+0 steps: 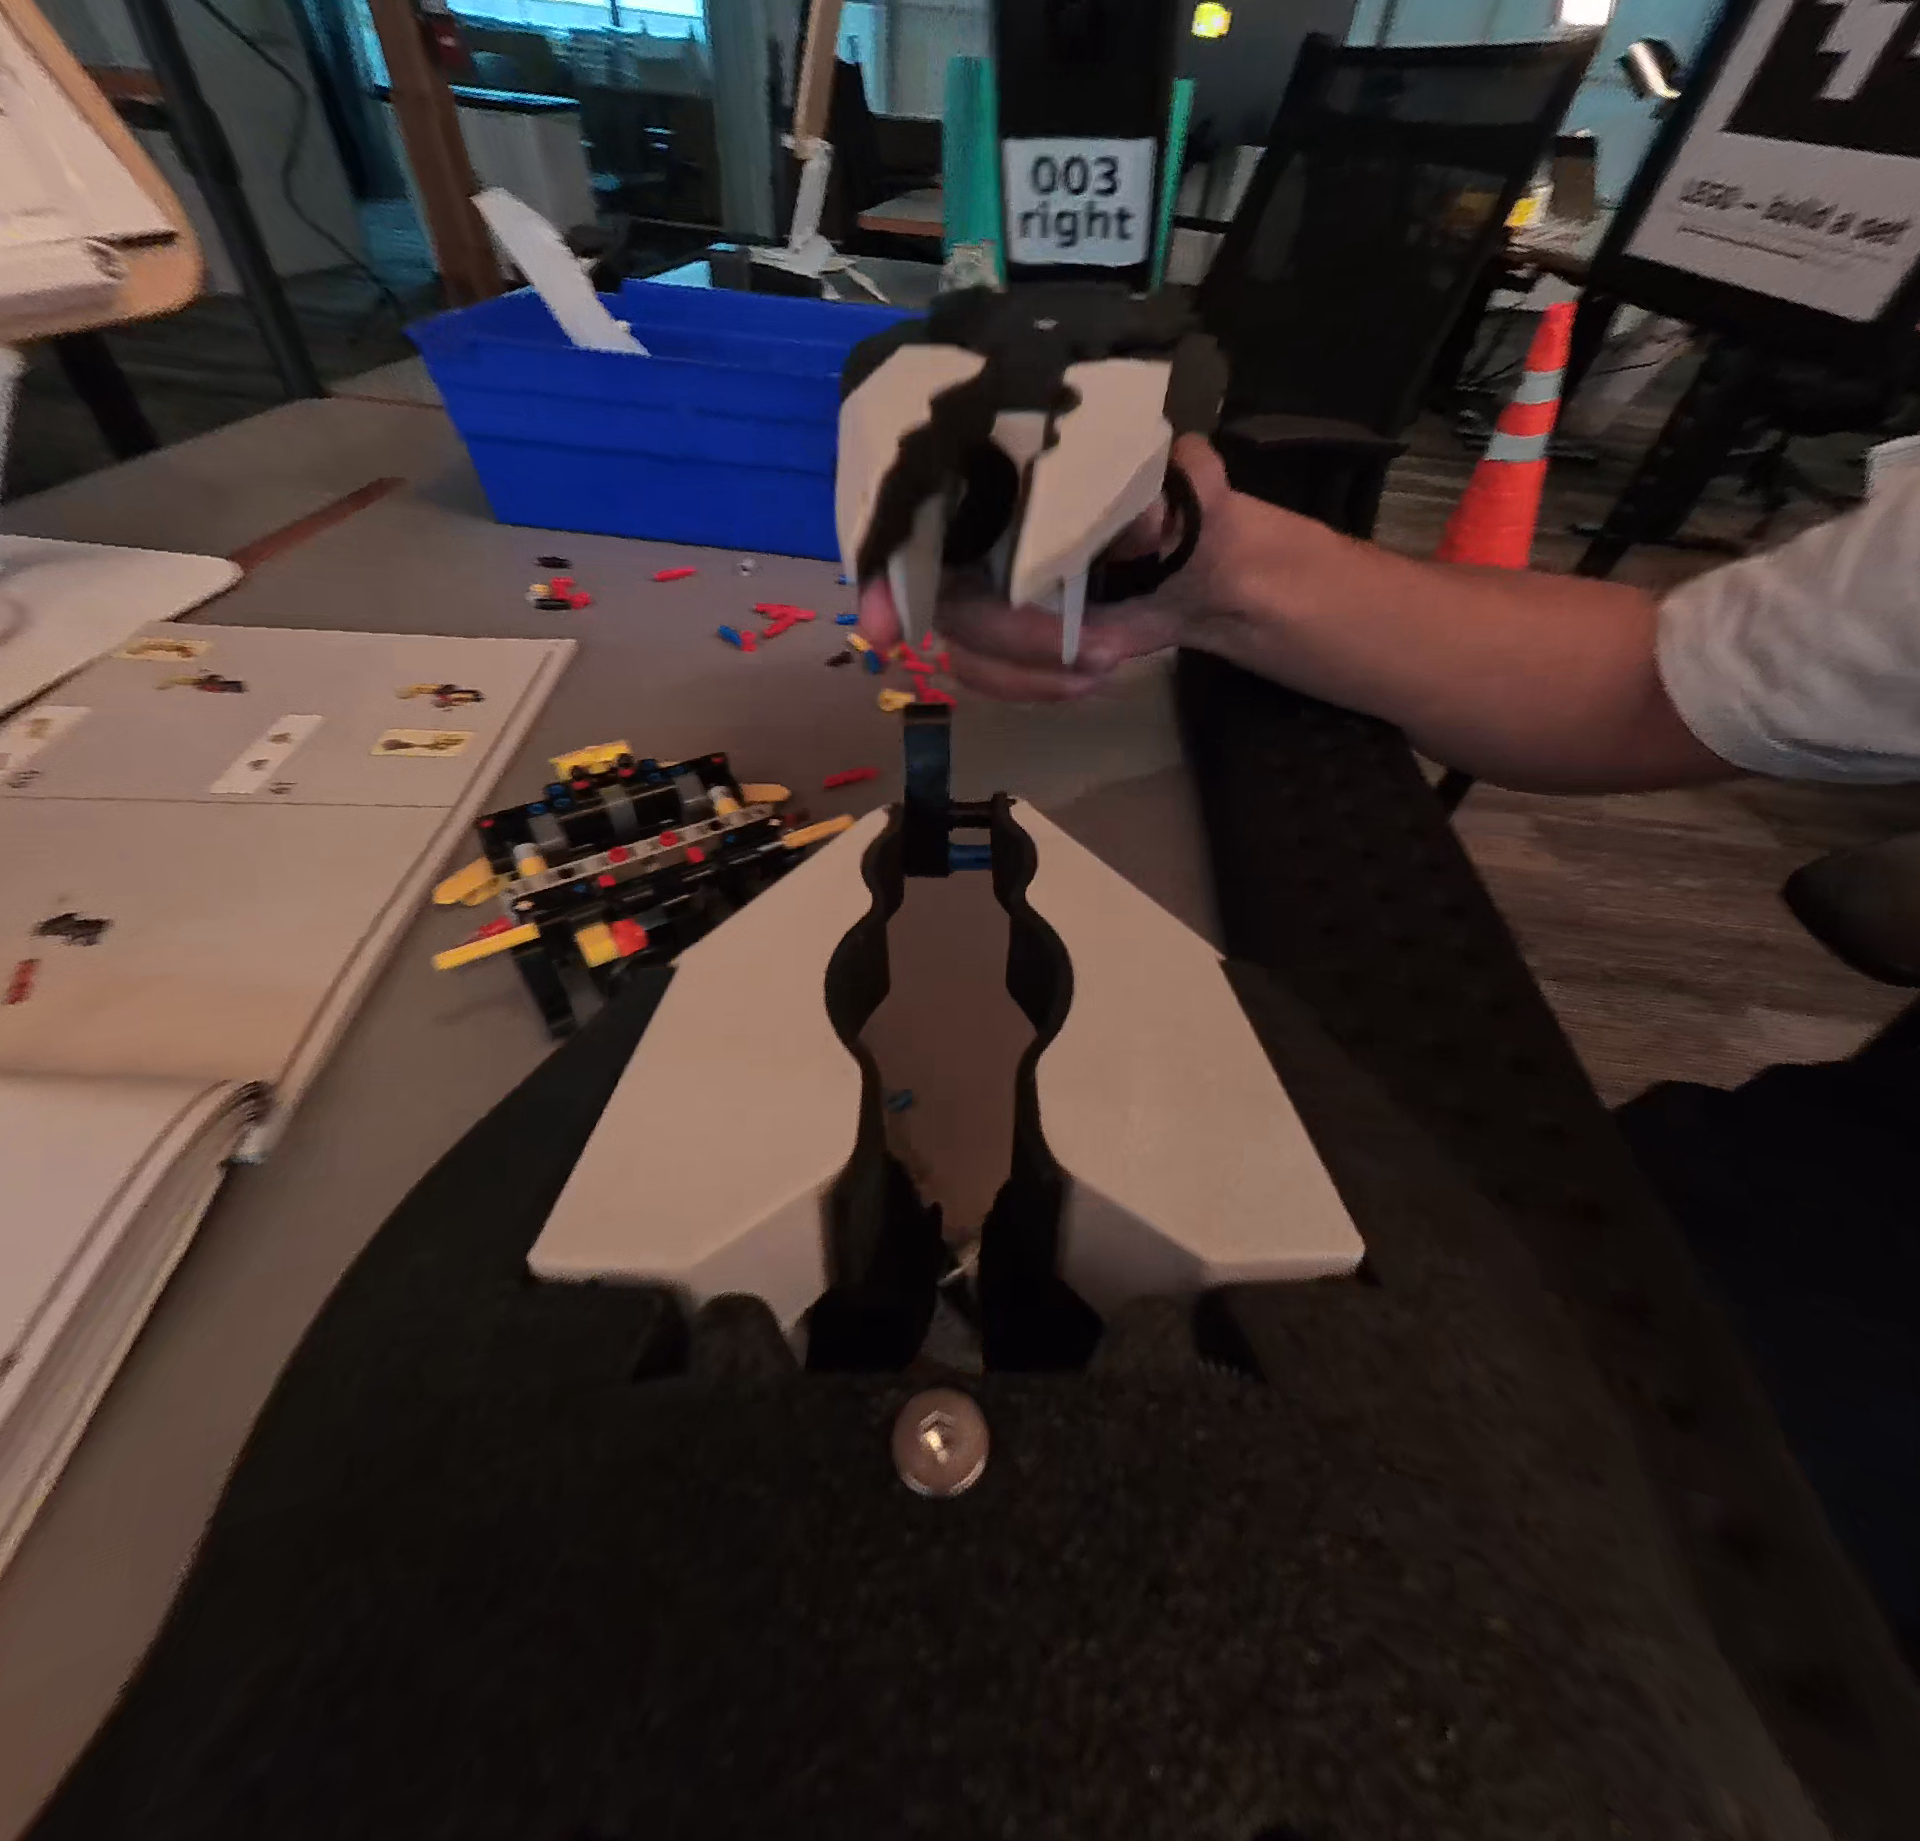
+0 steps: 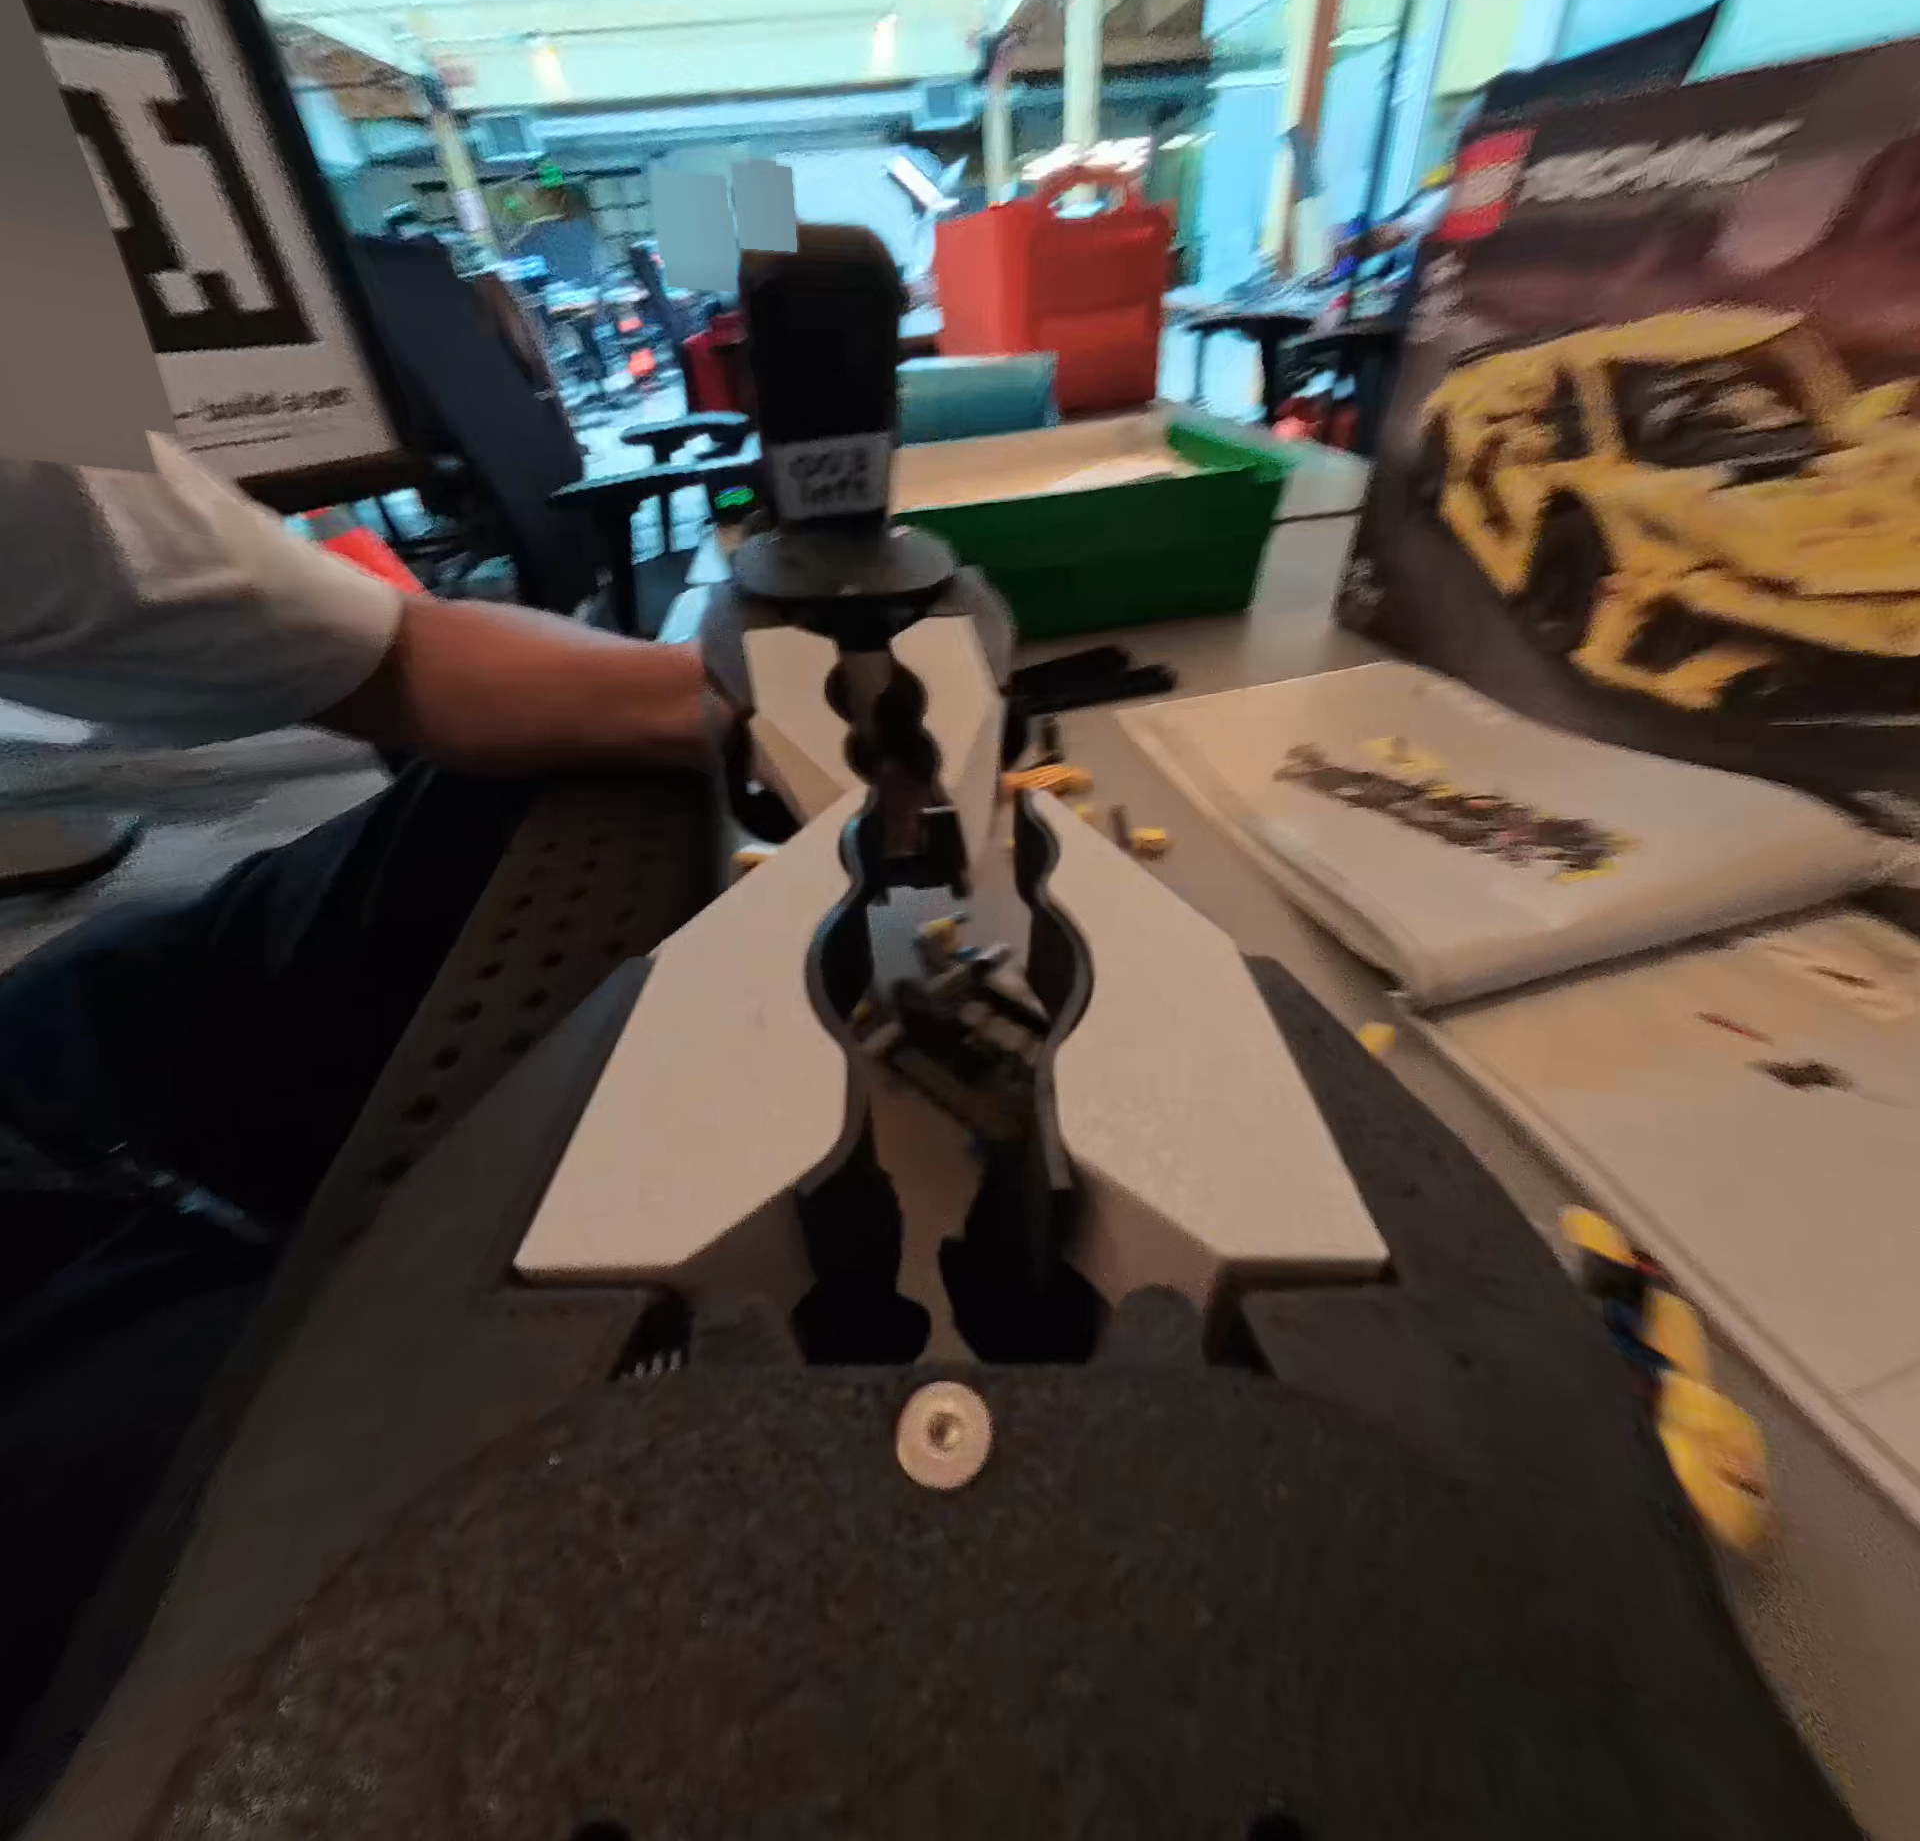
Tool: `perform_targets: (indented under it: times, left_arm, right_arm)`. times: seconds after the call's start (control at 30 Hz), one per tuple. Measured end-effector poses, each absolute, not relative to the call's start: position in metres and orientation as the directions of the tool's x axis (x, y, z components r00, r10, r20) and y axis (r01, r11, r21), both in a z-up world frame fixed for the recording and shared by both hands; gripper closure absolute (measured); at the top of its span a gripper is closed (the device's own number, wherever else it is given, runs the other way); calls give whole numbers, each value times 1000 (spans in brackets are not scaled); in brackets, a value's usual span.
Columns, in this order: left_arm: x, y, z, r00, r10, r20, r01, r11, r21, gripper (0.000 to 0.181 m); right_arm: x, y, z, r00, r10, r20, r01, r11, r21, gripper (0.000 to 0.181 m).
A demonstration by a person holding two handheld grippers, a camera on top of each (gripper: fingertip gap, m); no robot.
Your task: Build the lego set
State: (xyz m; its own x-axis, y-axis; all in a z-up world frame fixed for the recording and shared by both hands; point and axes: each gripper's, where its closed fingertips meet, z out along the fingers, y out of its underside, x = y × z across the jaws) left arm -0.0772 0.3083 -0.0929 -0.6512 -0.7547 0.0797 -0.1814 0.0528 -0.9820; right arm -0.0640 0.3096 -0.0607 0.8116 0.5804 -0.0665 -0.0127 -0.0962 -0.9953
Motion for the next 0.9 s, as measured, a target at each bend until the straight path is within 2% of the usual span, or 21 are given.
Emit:
perform_targets:
  times: [0.17, 0.3, 0.37, 0.43, 0.57, 0.73, 0.9]
  left_arm:
    - [-66, 335, -82, -533, -845, 43, -130, 32, -991, 164]
    - [-59, 354, -86, -432, -901, -20, -122, 80, -989, 165]
    - [-57, 358, -87, -411, -911, -28, -125, 87, -988, 165]
    - [-57, 358, -89, -414, -910, -30, -130, 92, -987, 164]
    - [-56, 357, -95, -415, -908, -55, -136, 122, -983, 164]
    - [-55, 359, -99, -410, -909, -75, -143, 145, -979, 165]
    - [-56, 355, -101, -424, -900, -102, -140, 176, -974, 164]
  right_arm:
    - [31, 288, -37, 961, 271, -47, -30, -66, -997, 157]
    - [68, 260, -99, 994, 66, -89, -56, -391, -919, 134]
    - [69, 245, -141, 994, -11, -113, -101, -542, -834, 138]
    - [63, 236, -172, 993, -49, -105, -113, -621, -776, 144]
    - [59, 234, -197, 994, -98, -44, -99, -678, -729, 149]
    - [62, 242, -202, 992, -106, 61, -31, -699, -715, 160]
    - [62, 247, -207, 993, -95, 77, -13, -707, -707, 177]
